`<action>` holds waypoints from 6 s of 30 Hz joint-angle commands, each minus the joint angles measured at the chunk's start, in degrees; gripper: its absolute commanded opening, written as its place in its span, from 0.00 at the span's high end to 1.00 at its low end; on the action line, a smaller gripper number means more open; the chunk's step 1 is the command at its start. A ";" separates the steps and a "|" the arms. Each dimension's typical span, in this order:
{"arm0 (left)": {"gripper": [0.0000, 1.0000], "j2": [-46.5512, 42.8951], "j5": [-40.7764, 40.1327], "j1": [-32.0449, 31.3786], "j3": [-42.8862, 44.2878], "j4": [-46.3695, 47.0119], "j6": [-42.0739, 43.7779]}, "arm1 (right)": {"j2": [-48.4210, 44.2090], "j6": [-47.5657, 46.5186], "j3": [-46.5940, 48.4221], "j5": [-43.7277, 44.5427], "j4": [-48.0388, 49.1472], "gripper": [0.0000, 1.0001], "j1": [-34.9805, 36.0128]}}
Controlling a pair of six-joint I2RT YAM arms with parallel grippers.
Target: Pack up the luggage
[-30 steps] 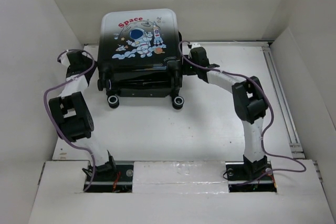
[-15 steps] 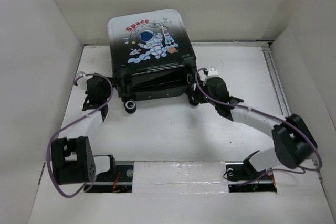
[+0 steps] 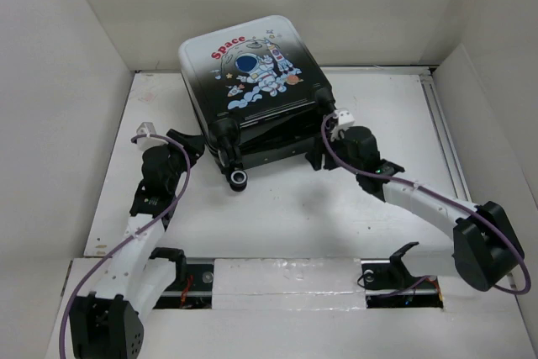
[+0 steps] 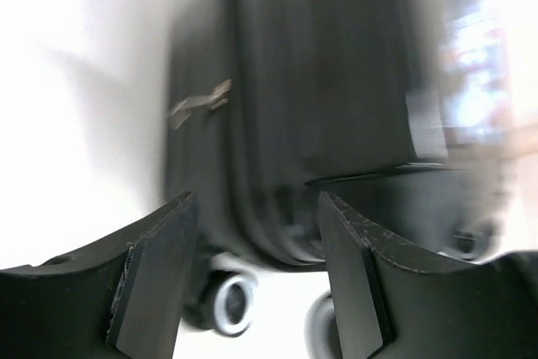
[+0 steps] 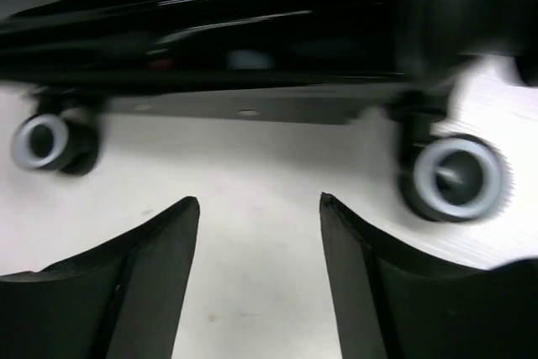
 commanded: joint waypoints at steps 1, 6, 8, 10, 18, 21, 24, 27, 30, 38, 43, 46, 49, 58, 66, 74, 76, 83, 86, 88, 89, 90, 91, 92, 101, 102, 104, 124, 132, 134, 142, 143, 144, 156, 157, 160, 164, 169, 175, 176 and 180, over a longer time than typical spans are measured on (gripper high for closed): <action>0.45 -3.64 1.10 -0.07 1.18 3.30 -0.20 | -3.26 -0.88 2.29 -4.74 4.14 0.33 8.64; 0.45 -1.53 2.69 -0.07 5.23 5.92 -0.91 | -1.96 -0.88 7.56 2.55 7.46 0.17 22.62; 0.45 -1.53 2.69 -0.07 5.23 6.64 -1.53 | 0.58 -1.57 12.38 4.85 9.32 0.10 26.41; 0.45 -2.15 1.65 -0.07 5.23 7.34 -1.53 | 6.12 -1.58 17.39 7.11 6.61 0.09 28.34; 0.44 -4.61 -0.91 -0.07 5.23 7.87 -2.84 | 21.94 -1.93 34.44 11.44 1.68 0.03 30.64; 0.44 -5.23 -2.22 -0.07 4.71 7.87 -4.06 | 24.67 -1.40 36.30 15.64 1.67 0.01 32.13; 0.44 -7.50 -3.72 -0.07 3.04 9.80 -5.21 | 28.01 0.17 38.59 18.81 -0.34 0.02 32.66; 0.44 -8.30 -4.95 -0.07 3.03 9.80 -5.22 | 30.30 2.54 40.70 25.21 -0.88 0.09 33.28; 0.44 -8.83 -4.96 -0.07 2.51 9.80 -5.22 | 32.84 4.30 42.19 28.48 -0.88 0.17 33.80; 0.44 -6.19 -3.73 -0.07 1.98 10.33 -4.17 | 30.14 5.36 38.35 39.82 2.89 0.89 35.56; 0.42 -1.72 -0.57 -0.07 3.38 10.33 -3.02 | 10.95 7.12 17.36 44.21 2.12 0.97 36.27; 0.42 -1.09 0.49 -0.07 3.91 11.82 -3.02 | -0.77 9.14 5.49 47.11 -5.07 0.97 35.74; 0.42 -1.09 0.49 -0.07 5.49 11.92 -3.02 | -15.36 13.44 -2.24 50.80 -18.77 0.95 34.87; 0.42 5.31 -8.02 -0.07 10.94 9.36 -1.71 | -34.46 13.36 2.54 44.22 -34.35 0.08 30.47; 0.40 32.53 0.98 3.62 27.96 8.51 -1.46 | -26.84 4.67 14.24 49.95 -33.68 0.65 16.30; 0.45 48.21 10.16 3.62 38.99 9.36 -1.44 | -20.58 3.87 1.26 23.15 -17.16 0.89 -15.66; 0.45 51.70 10.16 3.62 40.81 8.75 -1.44 | -18.75 6.15 -1.47 21.55 -14.78 0.89 -17.69; 0.45 59.90 21.42 -0.14 48.47 8.22 2.33 | -2.23 4.40 -0.52 6.63 2.34 0.89 -17.97; 0.45 57.54 21.41 -1.55 41.29 11.63 0.94 | 1.73 3.70 1.67 1.60 6.49 0.89 -14.99; 0.46 55.69 21.41 -2.96 35.49 17.78 -1.86 | 3.58 2.56 4.13 1.60 9.22 0.89 -11.73; 0.46 54.73 20.72 -2.97 30.33 19.45 -1.88 | 6.54 1.85 5.53 0.55 9.23 0.88 -11.11; 0.46 52.71 19.40 -4.36 28.36 20.25 -1.88 | 8.31 1.24 7.03 -3.29 9.23 0.88 -10.59; 0.46 51.48 18.35 -4.90 26.60 20.26 -1.88 | 9.99 1.23 9.74 -5.15 8.71 0.88 -10.58; 0.46 50.25 17.55 -5.42 23.19 20.26 -1.18 | 12.79 0.36 10.81 -6.30 8.70 0.88 -10.58; 0.48 28.02 3.84 -18.34 8.15 14.73 0.69 | 27.04 -5.00 35.46 -14.14 -1.19 0.88 -5.58; 0.48 26.26 3.83 -19.04 6.48 14.73 0.67 | 28.71 -5.53 38.56 -14.14 -3.14 0.88 -4.87; 0.48 20.83 1.74 -21.32 2.43 14.03 -0.64 | 34.33 -7.72 45.59 -14.14 -11.02 0.87 -4.34; 0.52 -3.90 -15.21 -30.13 -2.68 -0.64 0.49 | 7.87 -10.46 45.14 -19.31 -16.45 0.46 -11.20; 0.56 -12.69 -26.40 -30.13 -9.09 0.12 -3.37 | -23.82 -12.31 4.00 -4.58 -2.65 0.92 18.20; 0.56 -12.70 -24.83 -30.13 -9.10 0.14 -3.90 | -28.38 -11.08 -4.18 1.40 -2.64 0.92 22.01; 0.57 -3.14 -17.36 -30.13 -9.62 3.46 -4.61 | -29.47 -4.22 -20.01 7.84 8.59 0.63 26.42; 0.57 -2.07 -16.83 -30.13 -9.62 4.43 -3.91 | -28.94 -3.61 -20.72 8.71 10.01 0.62 26.42; 0.57 -1.10 -16.82 -30.13 -9.62 5.05 -3.90 | -28.93 -3.60 -21.25 8.72 11.33 0.60 26.42; 0.66 11.20 -8.58 -30.13 -9.62 17.88 -5.22 | -23.04 -0.36 -23.28 16.01 19.08 0.60 26.42; 0.68 11.21 -6.99 -30.13 -9.62 18.41 -4.70 | -22.52 0.17 -23.28 17.14 19.07 0.60 27.03; 0.75 9.64 -5.48 -32.31 -10.94 19.82 -3.38 | -24.36 1.50 -27.14 17.85 22.92 0.62 27.04; 0.77 8.05 -8.37 -37.94 -11.65 19.12 -2.32 | -26.82 2.02 -27.94 19.70 20.32 0.63 27.04; 0.77 11.55 -7.95 -40.41 -11.03 20.08 -2.85 | -27.62 4.04 -29.87 19.17 19.08 0.58 27.04; 0.77 13.32 -10.76 -44.10 -9.62 20.17 -3.64 | -27.62 3.17 -30.66 20.32 20.04 0.69 27.04; 0.77 13.32 -10.76 -44.10 -9.01 20.17 -3.64 | -27.62 2.64 -30.66 20.32 20.04 0.71 27.04; 0.77 13.32 -10.23 -44.10 -8.48 19.03 -3.64 | -26.91 3.86 -30.75 19.18 20.04 0.80 27.04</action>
